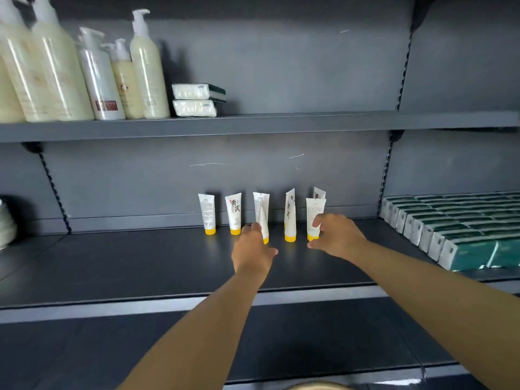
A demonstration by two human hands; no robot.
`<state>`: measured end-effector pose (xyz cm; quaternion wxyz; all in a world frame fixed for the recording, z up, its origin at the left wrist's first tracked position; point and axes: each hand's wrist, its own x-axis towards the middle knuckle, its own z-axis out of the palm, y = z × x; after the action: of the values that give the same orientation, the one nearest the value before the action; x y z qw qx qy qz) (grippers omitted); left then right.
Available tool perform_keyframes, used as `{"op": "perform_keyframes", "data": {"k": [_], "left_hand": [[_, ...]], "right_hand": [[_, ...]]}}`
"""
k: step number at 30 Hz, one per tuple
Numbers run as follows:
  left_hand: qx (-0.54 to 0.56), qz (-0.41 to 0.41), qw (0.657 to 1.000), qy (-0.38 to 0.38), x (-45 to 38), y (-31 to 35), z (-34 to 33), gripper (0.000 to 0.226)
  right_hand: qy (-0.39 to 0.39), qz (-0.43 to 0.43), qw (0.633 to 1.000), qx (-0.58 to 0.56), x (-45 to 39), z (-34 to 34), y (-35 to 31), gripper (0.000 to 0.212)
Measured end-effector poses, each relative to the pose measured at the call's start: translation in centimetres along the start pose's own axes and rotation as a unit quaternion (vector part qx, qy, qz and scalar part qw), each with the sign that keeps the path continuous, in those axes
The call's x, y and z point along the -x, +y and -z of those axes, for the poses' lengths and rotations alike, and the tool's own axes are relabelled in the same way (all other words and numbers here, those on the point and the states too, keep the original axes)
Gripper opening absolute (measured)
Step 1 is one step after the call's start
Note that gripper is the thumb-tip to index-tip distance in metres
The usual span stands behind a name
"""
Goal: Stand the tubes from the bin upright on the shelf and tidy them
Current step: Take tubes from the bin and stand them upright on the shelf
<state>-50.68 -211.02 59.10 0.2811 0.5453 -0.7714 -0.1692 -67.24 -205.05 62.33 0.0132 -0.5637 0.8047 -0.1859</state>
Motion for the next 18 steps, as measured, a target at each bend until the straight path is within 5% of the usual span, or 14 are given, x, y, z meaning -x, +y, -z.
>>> {"op": "perform_keyframes", "data": {"k": [9,18], "left_hand": [[-0.043,-0.031,0.999,0.000,5.5,1.0,3.4,0.054],[-0.150,-0.090,0.980,-0.093,13.1,-4.8,-0.6,0.056]], "right_hand": [[0.014,0.015,1.000,0.013,5.5,2.5,-0.5,0.049],[-0.053,-0.012,0.995,0.087,14.8,-2.0,3.0,0.053]]}}
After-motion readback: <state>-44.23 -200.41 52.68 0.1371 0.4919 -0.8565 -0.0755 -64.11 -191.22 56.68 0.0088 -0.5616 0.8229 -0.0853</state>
